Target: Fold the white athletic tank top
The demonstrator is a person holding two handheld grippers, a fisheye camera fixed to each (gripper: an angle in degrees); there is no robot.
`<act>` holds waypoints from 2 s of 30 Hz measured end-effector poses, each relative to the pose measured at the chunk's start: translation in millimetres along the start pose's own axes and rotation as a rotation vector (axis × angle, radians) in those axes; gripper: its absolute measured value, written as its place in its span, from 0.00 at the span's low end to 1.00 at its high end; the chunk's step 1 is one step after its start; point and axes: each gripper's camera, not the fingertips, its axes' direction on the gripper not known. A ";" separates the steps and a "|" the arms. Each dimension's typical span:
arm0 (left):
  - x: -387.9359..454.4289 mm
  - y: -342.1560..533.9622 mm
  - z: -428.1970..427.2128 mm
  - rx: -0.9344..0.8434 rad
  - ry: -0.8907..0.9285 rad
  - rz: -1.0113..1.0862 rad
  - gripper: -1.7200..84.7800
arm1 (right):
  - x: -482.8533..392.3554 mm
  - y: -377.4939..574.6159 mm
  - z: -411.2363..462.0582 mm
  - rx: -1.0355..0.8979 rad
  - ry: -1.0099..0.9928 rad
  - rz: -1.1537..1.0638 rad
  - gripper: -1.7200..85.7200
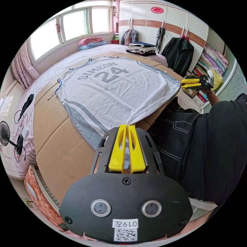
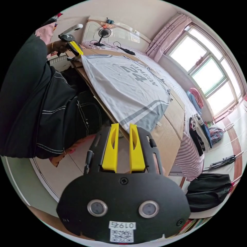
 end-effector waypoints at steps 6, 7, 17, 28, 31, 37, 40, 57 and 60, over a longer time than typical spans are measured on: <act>-11.7 -1.2 -6.6 -0.003 0.004 -0.004 0.03 | -1.2 -24.9 12.4 -0.095 0.034 -0.160 0.10; -14.3 -1.1 -7.8 -0.002 0.007 -0.008 0.03 | 0.5 -29.3 13.1 -0.091 0.033 -0.174 0.10; -30.6 -9.5 -13.0 -0.014 0.017 -0.028 0.03 | 35.5 -61.3 12.1 -0.185 -0.155 -0.300 0.02; -23.6 -14.0 -30.3 0.001 0.040 0.018 0.03 | 88.2 -67.7 -13.6 -0.126 -0.206 -0.180 0.01; -14.9 -15.4 -34.2 -0.009 0.013 0.045 0.03 | 97.3 -66.4 -21.6 -0.085 -0.153 -0.129 0.01; 12.6 -23.5 -44.1 0.004 -0.160 0.107 0.03 | 116.0 -70.1 -43.7 0.055 -0.031 0.004 0.01; 29.8 -26.4 -48.5 0.021 -0.260 0.137 0.03 | 117.7 -72.7 -52.8 0.112 0.036 0.060 0.01; 96.0 -47.7 -137.3 0.098 -0.379 0.364 0.03 | 98.8 -103.7 -155.2 0.166 0.181 0.033 0.01; 109.1 -53.7 -156.0 0.091 -0.415 0.429 0.03 | 89.8 -118.2 -177.9 0.157 0.231 -0.014 0.01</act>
